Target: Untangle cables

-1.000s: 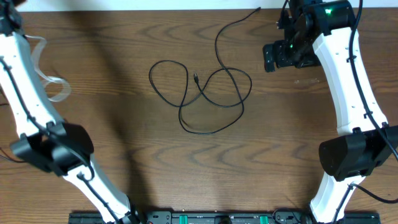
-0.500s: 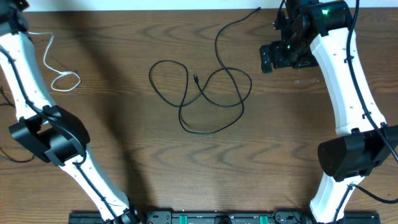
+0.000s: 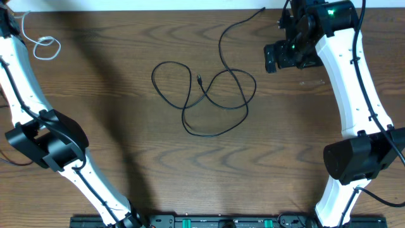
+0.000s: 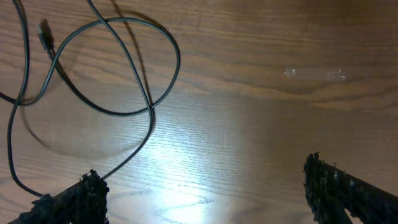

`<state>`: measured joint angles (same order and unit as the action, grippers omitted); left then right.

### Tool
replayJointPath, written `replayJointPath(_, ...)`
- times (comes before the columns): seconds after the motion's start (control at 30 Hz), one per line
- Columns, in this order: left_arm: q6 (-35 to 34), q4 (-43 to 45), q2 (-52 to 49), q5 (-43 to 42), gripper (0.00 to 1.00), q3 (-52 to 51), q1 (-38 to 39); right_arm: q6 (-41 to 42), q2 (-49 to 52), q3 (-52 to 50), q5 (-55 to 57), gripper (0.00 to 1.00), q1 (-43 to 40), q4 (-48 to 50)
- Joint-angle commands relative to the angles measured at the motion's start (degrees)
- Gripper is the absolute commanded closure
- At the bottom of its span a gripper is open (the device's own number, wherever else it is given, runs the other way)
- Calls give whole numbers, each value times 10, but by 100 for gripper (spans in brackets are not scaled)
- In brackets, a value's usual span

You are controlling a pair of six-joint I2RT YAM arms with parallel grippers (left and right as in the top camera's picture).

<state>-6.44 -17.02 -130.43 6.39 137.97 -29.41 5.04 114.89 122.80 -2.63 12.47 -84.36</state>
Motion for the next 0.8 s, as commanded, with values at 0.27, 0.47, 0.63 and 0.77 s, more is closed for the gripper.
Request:
replayJointPath(0.27, -12, -59, 18, 7, 12, -84, -9, 7, -4, 0, -2, 1, 8, 1)
replayJointPath(0.47, -12, -87, 19, 7, 11, -104, -9, 7, -4, 0, -2, 1, 12, 1)
replayJointPath(0.63, -12, -130, 47, -39, 12, -103, -7, 7, -4, 0, -1, 1, 11, 4)
replayJointPath(0.77, -12, -174, 97, -139, 13, -103, -4, 7, -4, 0, -2, 1, 11, 10)
